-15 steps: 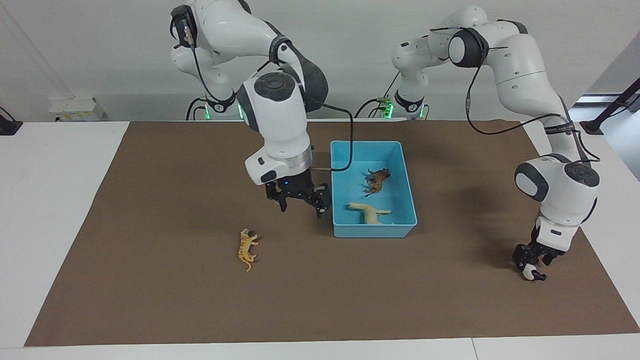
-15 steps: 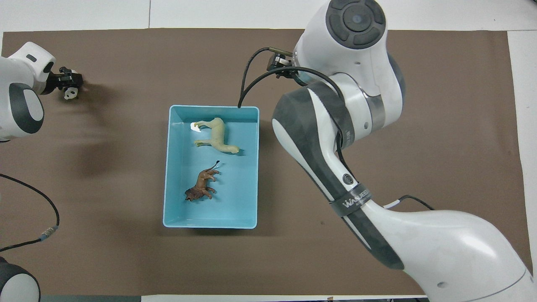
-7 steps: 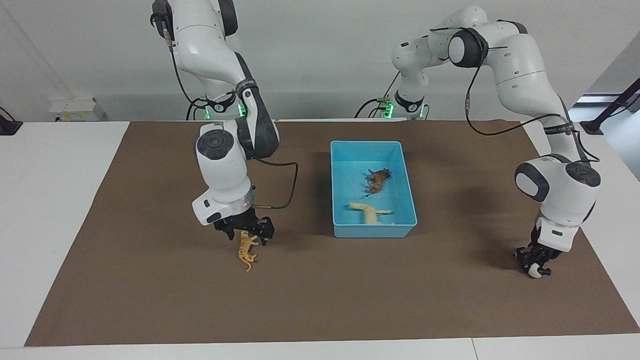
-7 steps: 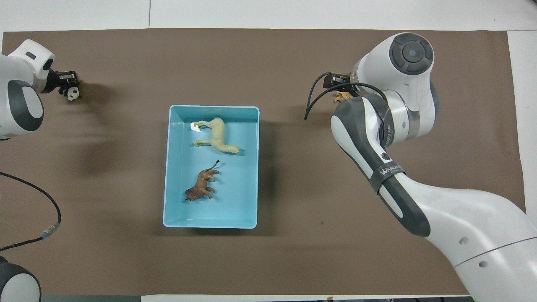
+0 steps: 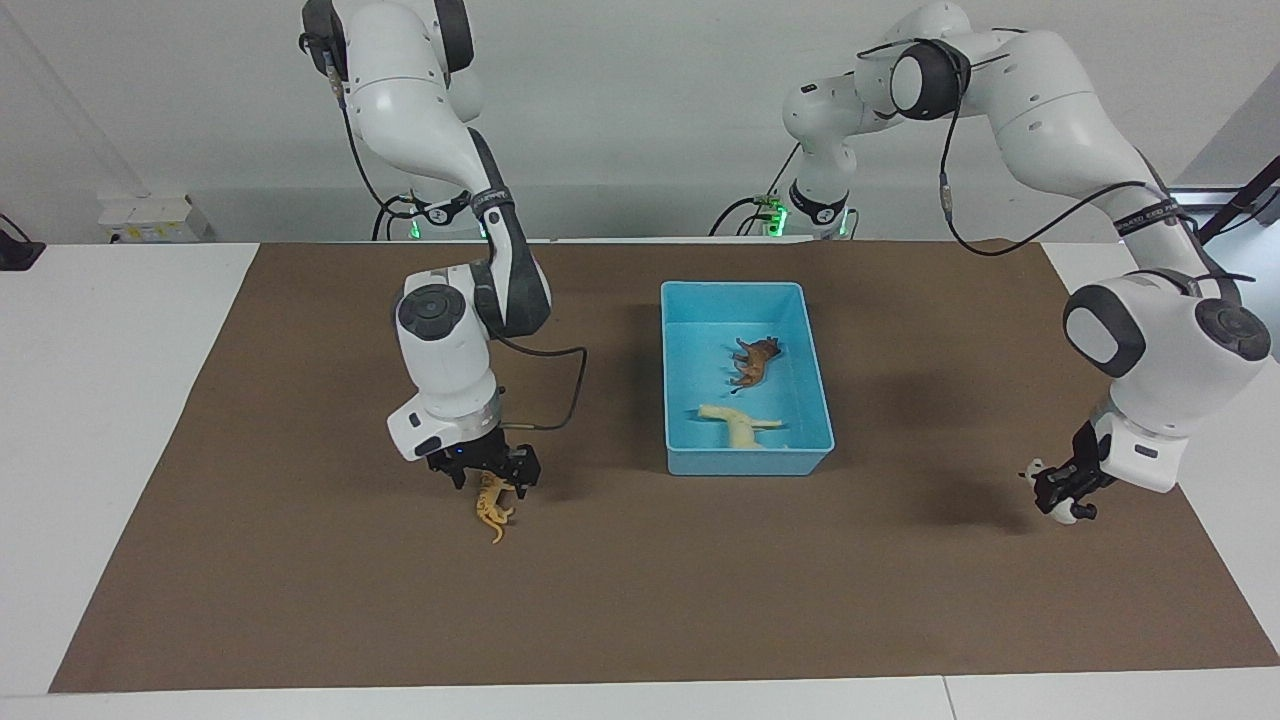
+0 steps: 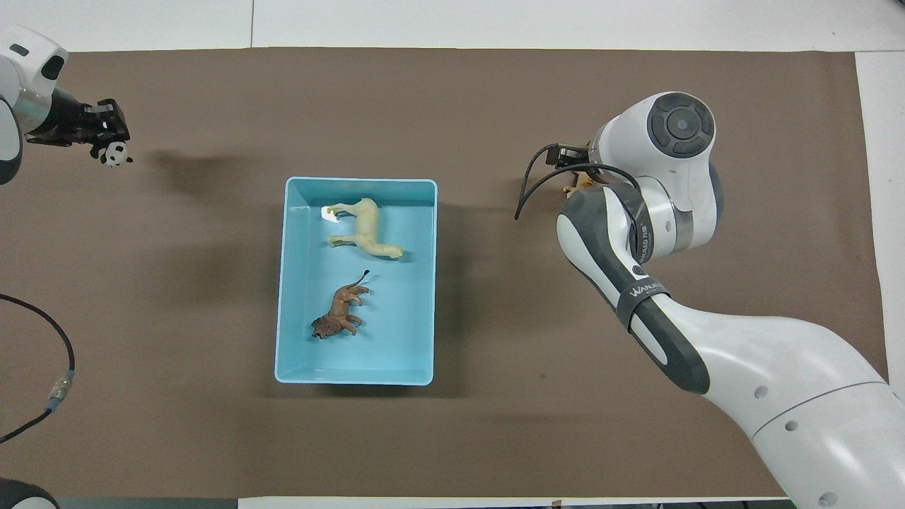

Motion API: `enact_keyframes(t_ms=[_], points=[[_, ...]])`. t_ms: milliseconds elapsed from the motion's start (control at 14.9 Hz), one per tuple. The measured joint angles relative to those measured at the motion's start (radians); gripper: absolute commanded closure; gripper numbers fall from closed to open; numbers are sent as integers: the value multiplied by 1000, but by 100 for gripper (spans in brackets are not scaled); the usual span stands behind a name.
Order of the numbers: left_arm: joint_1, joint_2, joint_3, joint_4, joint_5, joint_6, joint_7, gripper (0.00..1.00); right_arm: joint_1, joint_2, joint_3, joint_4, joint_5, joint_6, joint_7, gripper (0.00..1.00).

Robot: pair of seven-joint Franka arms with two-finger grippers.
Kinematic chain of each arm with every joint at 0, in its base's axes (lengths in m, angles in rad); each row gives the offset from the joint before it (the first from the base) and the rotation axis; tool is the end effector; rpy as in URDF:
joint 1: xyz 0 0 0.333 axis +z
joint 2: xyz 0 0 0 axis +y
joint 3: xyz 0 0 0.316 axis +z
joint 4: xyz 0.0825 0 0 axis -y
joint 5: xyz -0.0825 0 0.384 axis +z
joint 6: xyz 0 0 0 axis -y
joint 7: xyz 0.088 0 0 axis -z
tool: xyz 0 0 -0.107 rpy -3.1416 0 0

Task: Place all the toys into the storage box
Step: 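Grasp the tiger with the right gripper while the left gripper lifts the panda, then lower the panda into the blue box and open the left gripper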

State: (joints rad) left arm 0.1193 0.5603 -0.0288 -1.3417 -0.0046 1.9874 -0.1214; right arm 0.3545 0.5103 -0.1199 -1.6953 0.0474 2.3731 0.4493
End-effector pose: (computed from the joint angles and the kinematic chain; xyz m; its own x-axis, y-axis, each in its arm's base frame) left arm 0.7212 0.0696 0.4110 0.9726 0.2174 0.0824 0.2156 -0.9760 0.0299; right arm 0.6678 0.1700 0.3184 0.9606 -0.2254 0.1626 -0.2191 -0.9741 -0.0560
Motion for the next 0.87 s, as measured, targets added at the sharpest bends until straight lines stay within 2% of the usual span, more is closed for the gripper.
enact_keyframes(t_ms=[135,269,471,740,807,874], points=[[-72,-79,-4,-7,-3,-136,-133,100,-1,8,0,-2,-1,10,-2,0],[-168,-143,-9,-51,-24,-197,-310,100,-5,13,0,-4,-2,20,-2,0],[-343,-211,-14,-176,-35,-199,-546,100,-15,33,0,-9,-2,52,-2,0],[-542,-292,-14,-392,-36,-132,-773,100,-20,56,1,-15,-3,74,-3,0],[-571,-312,-14,-437,-36,-119,-791,51,-20,55,2,-16,-4,75,-6,2],[-588,-331,-13,-478,-36,-108,-797,1,-18,55,3,-17,-5,75,-18,33]])
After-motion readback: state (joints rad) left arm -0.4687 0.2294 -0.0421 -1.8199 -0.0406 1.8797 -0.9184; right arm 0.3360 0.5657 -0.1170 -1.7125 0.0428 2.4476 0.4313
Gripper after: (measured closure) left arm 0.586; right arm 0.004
